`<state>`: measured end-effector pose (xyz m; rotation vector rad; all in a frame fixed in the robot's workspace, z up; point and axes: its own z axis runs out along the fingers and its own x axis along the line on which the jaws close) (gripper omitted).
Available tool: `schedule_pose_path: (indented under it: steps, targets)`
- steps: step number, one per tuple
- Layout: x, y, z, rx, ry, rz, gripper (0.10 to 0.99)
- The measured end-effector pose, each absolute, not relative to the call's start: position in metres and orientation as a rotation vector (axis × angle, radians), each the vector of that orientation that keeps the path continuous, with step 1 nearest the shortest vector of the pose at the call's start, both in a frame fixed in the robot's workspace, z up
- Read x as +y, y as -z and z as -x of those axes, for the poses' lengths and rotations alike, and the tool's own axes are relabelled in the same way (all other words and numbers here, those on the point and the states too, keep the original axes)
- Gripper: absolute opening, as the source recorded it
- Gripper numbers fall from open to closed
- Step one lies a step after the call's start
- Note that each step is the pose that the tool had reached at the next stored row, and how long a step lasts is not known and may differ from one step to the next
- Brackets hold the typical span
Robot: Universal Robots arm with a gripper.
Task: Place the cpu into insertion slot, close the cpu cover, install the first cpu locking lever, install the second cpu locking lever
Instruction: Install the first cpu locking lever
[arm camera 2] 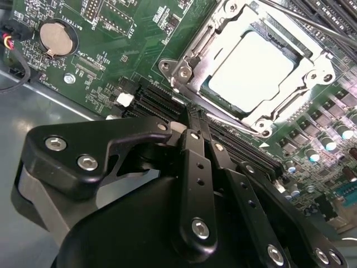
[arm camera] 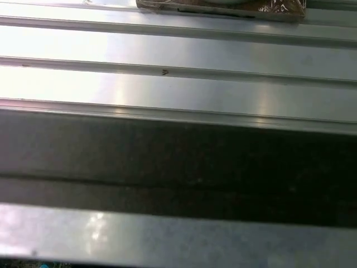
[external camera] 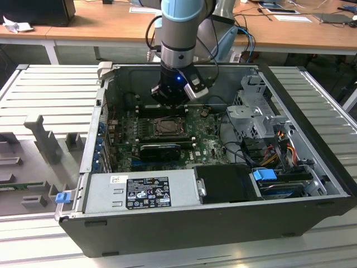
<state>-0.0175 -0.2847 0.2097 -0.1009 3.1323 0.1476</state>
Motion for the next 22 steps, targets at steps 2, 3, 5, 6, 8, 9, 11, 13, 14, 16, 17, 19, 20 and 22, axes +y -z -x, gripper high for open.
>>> schedule_pose_path:
  steps: [2,3,5,6,8,9,11,13,14,16,17,19,20,22]
  targets:
    - [-0.2847,-0.2088,0.0170,3.132,-0.148,0.101,0.106]
    - [-0.2847,-0.2083,0.0169,3.132,-0.148,0.101,0.106]
    - [-0.2848,-0.2072,0.0166,3.132,-0.147,0.101,0.106]
    - [-0.2848,-0.2069,0.0166,3.132,-0.147,0.101,0.106]
    - [-0.2850,-0.2063,0.0165,3.132,-0.146,0.101,0.106]
    - [-0.2851,-0.2059,0.0164,3.132,-0.146,0.101,0.106]
    - [-0.2854,-0.2052,0.0163,3.132,-0.146,0.101,0.106]
    - [-0.2857,-0.2045,0.0162,3.133,-0.146,0.101,0.106]
    - [-0.2859,-0.2042,0.0162,3.133,-0.146,0.101,0.106]
    - [-0.2863,-0.2036,0.0160,3.133,-0.145,0.101,0.106]
    - [-0.2866,-0.2032,0.0159,3.133,-0.145,0.101,0.106]
    - [-0.2870,-0.2022,0.0157,3.132,-0.149,0.101,0.106]
    - [-0.2873,-0.2020,0.0157,3.132,-0.148,0.101,0.106]
    - [-0.2880,-0.2016,0.0158,3.132,-0.146,0.101,0.106]
